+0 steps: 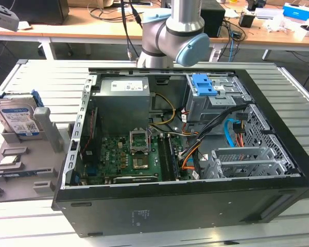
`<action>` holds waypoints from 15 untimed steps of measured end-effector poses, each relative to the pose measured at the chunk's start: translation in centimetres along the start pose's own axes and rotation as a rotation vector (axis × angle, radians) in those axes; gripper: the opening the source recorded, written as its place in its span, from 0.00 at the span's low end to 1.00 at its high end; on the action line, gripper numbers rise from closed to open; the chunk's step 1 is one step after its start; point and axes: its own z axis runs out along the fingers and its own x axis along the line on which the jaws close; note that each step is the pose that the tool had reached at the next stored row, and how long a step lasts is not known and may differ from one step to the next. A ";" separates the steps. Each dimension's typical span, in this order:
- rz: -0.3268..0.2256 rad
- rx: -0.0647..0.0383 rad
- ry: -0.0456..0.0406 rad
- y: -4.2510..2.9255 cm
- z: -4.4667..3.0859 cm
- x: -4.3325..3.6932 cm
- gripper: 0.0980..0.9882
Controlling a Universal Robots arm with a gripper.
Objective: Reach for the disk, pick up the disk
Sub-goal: 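Pick up the disk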
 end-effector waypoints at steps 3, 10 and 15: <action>0.004 0.000 -0.0002 0.00 0.00 0.00 0.01; 0.004 0.000 -0.0002 0.00 0.00 0.00 0.22; 0.005 0.000 -0.0002 0.00 0.00 0.00 0.50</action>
